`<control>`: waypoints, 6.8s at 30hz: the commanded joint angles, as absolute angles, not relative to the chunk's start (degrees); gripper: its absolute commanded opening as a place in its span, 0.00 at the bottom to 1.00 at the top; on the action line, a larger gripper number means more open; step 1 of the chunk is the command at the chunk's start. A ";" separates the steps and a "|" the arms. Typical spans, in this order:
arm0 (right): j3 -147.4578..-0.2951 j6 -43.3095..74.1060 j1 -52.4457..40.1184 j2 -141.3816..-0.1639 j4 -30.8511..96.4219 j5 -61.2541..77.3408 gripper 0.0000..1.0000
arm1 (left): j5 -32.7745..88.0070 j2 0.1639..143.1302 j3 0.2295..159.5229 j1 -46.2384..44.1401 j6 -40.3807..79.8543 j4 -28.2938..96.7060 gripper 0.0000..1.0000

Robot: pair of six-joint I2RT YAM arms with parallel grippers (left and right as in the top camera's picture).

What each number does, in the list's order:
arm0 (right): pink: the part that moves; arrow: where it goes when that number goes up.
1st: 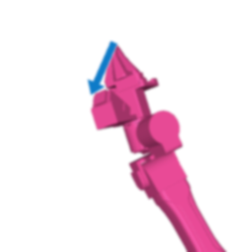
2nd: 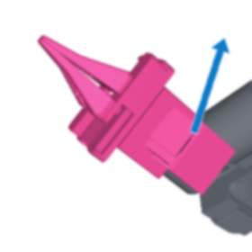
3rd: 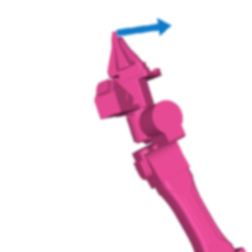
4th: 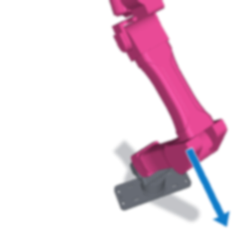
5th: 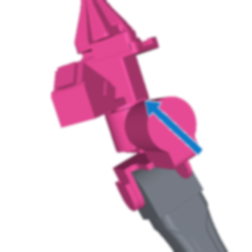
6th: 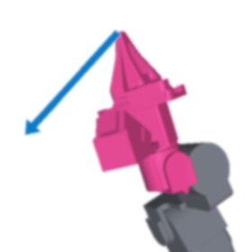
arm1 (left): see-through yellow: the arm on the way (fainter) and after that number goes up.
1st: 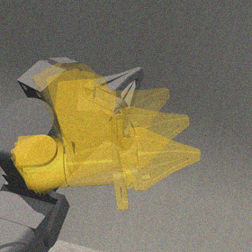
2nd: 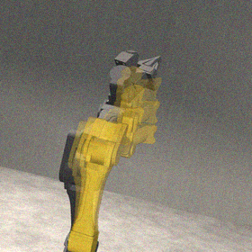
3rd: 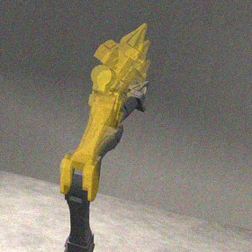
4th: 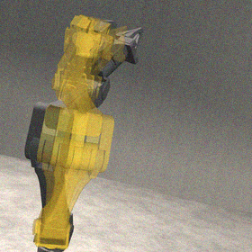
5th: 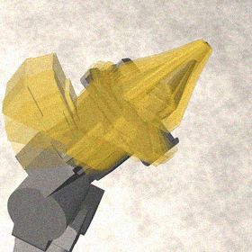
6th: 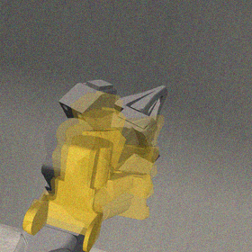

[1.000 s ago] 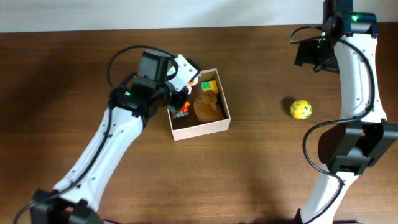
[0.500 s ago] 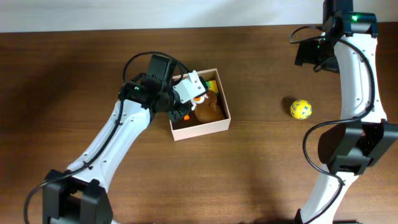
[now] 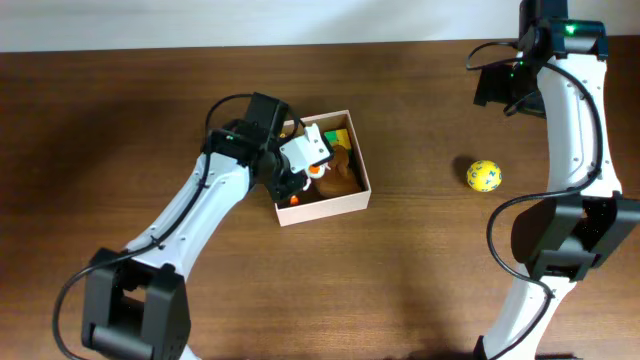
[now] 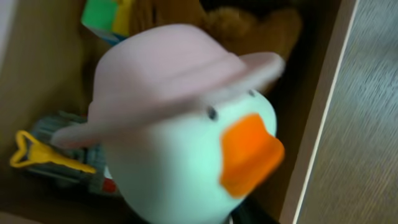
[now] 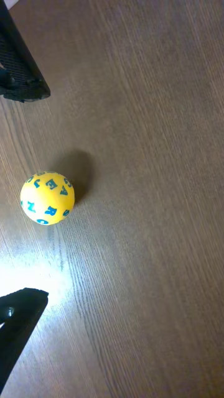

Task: Pack container
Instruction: 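Lower the duck into the box and open the left gripper, then raise the left gripper out of the box and retract left, then lower the right gripper onto the yellow lettered ball, then close the right gripper on the yellow ball, then lift the ball with the right gripper and carry it over the box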

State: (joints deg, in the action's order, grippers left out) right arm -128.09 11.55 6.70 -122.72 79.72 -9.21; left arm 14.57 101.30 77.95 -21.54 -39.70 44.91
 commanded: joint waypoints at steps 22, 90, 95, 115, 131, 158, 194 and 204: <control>-128.81 11.38 6.42 -121.97 79.75 -10.11 0.99 | 12.64 100.44 85.21 -21.65 -37.36 45.71 0.99; -113.08 9.21 6.52 -122.19 76.12 -11.44 0.99 | -18.87 100.27 99.04 -6.33 12.38 44.47 0.99; -106.76 9.19 6.52 -122.19 70.37 -11.38 0.99 | -18.87 100.27 99.04 -6.33 12.38 44.47 0.99; -93.67 5.06 9.67 -122.23 58.08 -4.99 0.99 | -18.87 100.27 99.04 -6.33 12.38 44.47 0.99; -93.19 4.69 10.57 -122.23 56.66 -0.27 0.81 | -18.87 100.27 99.04 -6.33 12.38 44.47 0.99; -93.12 4.71 10.52 -122.23 57.89 2.15 0.99 | -18.87 100.27 99.04 -6.33 12.38 44.47 0.99; -89.69 4.93 10.52 -122.17 55.13 2.28 0.44 | -18.87 100.27 99.04 -6.33 12.38 44.47 0.99; -114.61 4.67 5.69 -122.17 66.17 3.46 0.41 | -18.87 100.27 99.04 -6.33 12.38 44.47 0.99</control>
